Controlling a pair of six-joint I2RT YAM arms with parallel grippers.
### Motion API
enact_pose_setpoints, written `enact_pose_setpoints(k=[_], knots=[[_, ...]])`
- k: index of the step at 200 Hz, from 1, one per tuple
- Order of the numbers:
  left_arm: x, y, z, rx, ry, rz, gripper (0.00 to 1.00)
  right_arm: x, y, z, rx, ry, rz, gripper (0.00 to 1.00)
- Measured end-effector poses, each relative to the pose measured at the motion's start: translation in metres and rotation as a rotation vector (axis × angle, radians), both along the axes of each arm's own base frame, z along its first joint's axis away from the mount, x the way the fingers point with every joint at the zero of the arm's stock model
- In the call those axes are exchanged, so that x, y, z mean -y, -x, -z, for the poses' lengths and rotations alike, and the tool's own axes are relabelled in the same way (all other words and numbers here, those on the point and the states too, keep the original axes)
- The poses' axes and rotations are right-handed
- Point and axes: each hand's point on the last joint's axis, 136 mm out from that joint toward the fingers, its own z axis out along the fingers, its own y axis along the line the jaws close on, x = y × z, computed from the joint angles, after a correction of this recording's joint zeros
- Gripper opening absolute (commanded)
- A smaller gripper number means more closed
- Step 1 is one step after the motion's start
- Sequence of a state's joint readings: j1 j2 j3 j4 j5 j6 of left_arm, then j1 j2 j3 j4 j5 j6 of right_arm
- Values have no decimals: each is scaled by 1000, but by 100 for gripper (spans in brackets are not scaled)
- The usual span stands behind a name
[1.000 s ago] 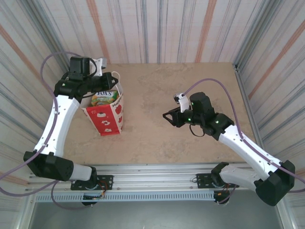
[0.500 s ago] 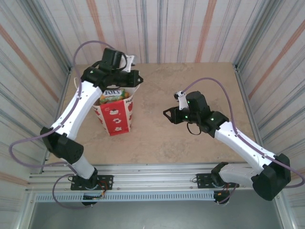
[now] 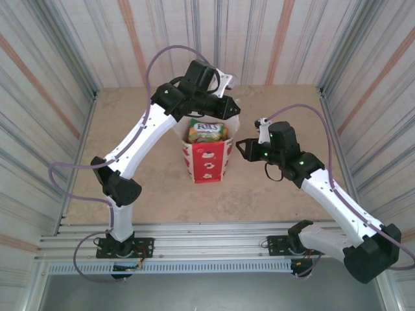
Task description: Place the snacks into the paper bag
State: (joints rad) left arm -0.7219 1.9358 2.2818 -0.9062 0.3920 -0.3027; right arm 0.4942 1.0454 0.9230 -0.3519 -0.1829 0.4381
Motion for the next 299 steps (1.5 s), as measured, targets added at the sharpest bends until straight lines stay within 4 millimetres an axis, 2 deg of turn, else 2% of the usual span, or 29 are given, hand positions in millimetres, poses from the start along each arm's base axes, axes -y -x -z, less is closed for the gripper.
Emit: enact_pose_setpoints(k=[44,58,80,112,128,151,156,163,165,168,187,204,224,251,261,276,299], knots=[[-11,-3,-17,40,0,-36,60,17,-4,5,-49,-21,56,58],[-23,-4,-21,44,-14,-61,65,24,-7,6,-75,-42,81,59],[-54,-9,-31,62,-42,-133,72,33,-10,12,-109,-53,104,60],[-122,-6,-52,122,-79,-275,79,49,-14,18,-147,-54,136,60],[-166,1,-60,160,-99,-365,86,64,-20,17,-139,-45,168,60],[-233,11,-58,211,-133,-528,98,88,-28,17,-114,-18,216,62],[-249,15,-54,225,-145,-566,98,93,-30,17,-108,-11,227,67],[-266,19,-49,239,-157,-611,99,101,-32,17,-100,-2,241,81],[-271,20,-46,242,-161,-625,98,103,-33,16,-94,5,243,94],[-279,23,-43,247,-168,-644,99,105,-34,16,-94,3,251,100],[-312,33,-13,292,-194,-731,99,124,-42,15,-56,27,289,99],[-328,36,24,324,-221,-765,99,138,-50,23,-16,41,316,99],[-335,32,74,373,-273,-763,99,152,-53,48,-5,62,343,99],[-350,23,160,371,-362,-789,99,171,-58,82,9,92,392,99],[-358,23,185,354,-384,-810,99,179,-60,93,11,99,414,99],[-369,20,211,353,-389,-842,99,190,-65,108,18,114,447,99],[-378,12,241,363,-380,-876,99,199,-70,127,42,139,467,99]])
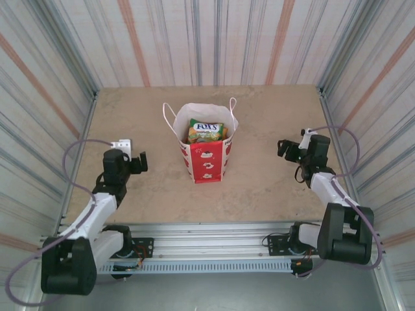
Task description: Place the snacks into the paper bag
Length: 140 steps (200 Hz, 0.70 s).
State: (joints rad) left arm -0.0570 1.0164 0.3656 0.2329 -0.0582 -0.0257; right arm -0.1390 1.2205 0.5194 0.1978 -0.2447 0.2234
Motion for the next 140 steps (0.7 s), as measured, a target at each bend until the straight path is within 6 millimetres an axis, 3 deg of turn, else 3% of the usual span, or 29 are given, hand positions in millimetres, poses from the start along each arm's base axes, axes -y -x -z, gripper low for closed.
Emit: enact_pose_setpoints(k=[24,37,55,68,87,116,140], knots=[[-1,-9,38,-31,19,11,99,3,0,18,38,41,2,99],[3,-15,50,-55,16,43,99,6,0,26,55,69,3,99],[6,-32,46,-7,13,71,99,8,-4,32,73,87,5,99],[-3,-47,49,34,12,47,99,9,-10,30,102,96,6,99],[-10,-51,54,23,-19,2,99,7,-20,27,165,115,-5,99],[-3,-56,45,60,-40,-1,99,-9,-21,52,135,145,-56,99],[-6,-57,43,67,-50,-12,99,-8,-26,46,153,158,-46,99]])
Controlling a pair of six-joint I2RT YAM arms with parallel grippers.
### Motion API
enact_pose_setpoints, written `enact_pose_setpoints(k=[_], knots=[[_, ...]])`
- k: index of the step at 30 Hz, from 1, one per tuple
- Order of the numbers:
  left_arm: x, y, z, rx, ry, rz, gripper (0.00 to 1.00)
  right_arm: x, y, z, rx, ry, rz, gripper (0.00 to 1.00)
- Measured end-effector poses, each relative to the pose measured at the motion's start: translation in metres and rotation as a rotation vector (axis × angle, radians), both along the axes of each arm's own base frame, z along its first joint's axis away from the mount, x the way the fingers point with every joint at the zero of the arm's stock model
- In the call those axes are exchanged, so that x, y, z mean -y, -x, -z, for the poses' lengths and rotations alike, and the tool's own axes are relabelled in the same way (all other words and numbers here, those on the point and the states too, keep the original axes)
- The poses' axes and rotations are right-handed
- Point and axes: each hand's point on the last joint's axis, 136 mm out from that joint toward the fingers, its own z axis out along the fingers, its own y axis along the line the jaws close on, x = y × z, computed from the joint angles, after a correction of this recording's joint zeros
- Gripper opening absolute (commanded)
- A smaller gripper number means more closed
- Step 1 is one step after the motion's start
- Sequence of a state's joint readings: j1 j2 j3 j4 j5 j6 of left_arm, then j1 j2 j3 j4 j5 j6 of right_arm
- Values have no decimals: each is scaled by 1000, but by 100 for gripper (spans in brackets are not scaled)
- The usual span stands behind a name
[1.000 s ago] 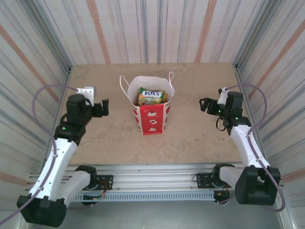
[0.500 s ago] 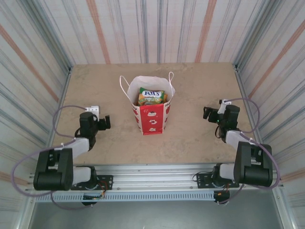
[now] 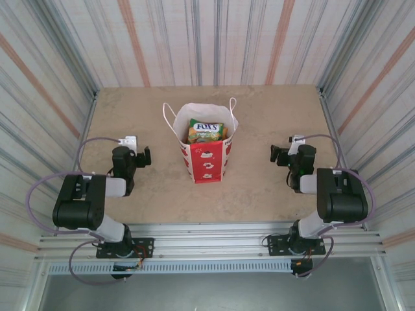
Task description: Place the snacks into the paper bag
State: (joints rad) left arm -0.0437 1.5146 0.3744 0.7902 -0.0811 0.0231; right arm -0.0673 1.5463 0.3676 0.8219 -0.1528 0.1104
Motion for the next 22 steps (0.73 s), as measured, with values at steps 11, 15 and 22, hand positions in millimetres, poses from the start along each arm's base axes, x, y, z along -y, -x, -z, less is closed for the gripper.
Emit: enact_pose_setpoints(k=[11,15,22], knots=[[-1,-1,-1,2,-2,-4,99,5,-5,-5,15,12,23,99],[-2,-1,-1,3,-4,-9,99,5,-5,-5,15,12,23,99],[-3,-4,-5,13,1,-9,99,5,-5,-5,14,12,25,99]])
